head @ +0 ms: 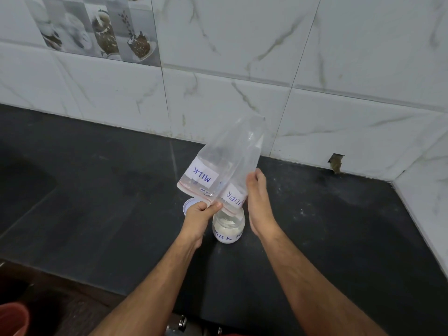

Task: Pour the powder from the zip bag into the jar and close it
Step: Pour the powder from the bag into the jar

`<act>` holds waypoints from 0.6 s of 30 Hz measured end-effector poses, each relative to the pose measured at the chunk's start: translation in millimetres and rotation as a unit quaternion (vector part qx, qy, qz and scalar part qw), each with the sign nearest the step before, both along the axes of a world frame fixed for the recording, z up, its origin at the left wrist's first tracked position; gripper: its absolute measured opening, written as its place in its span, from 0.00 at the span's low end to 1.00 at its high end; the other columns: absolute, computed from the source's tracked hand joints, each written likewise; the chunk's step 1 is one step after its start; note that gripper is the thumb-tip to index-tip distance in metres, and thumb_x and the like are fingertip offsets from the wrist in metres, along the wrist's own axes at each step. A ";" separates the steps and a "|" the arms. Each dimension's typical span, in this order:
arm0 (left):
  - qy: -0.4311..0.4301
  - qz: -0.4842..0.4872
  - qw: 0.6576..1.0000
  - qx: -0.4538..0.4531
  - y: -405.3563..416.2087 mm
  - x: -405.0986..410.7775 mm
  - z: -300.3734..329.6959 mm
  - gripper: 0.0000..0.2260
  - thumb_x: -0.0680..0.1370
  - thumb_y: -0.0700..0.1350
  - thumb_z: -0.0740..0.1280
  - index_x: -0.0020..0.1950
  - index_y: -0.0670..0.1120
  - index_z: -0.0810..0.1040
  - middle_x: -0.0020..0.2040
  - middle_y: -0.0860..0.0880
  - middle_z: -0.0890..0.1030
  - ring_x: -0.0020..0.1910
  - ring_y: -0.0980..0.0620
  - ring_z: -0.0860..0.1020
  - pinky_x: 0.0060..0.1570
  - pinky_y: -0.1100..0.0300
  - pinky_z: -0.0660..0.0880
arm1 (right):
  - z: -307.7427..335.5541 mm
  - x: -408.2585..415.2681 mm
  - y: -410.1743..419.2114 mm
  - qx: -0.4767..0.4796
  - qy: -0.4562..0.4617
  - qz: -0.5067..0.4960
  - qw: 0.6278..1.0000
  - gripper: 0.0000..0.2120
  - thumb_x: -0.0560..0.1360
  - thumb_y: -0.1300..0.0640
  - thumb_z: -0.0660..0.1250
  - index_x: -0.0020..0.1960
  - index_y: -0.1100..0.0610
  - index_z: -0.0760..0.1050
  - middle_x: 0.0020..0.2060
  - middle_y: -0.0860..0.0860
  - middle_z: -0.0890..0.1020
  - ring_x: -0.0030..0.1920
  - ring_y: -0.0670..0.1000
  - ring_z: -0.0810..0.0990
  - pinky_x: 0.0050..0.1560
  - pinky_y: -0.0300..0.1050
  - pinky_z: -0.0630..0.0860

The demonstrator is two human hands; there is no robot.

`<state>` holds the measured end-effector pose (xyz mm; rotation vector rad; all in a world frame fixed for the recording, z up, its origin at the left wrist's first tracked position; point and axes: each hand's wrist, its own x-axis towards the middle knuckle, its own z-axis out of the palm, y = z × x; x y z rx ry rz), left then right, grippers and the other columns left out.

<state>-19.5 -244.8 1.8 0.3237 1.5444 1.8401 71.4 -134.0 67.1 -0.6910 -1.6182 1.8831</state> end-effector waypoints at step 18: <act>0.147 -0.078 0.986 0.001 51.6 -6.5 62.3 0.08 0.78 0.52 0.70 0.47 0.51 0.87 0.41 0.58 0.85 0.37 0.63 0.80 0.40 0.71 0.74 | 19.3 34.8 97.6 -0.273 0.025 -0.139 0.951 0.05 0.80 0.61 0.65 0.54 0.59 0.78 0.40 0.54 0.89 0.39 0.53 0.89 0.37 0.51 0.83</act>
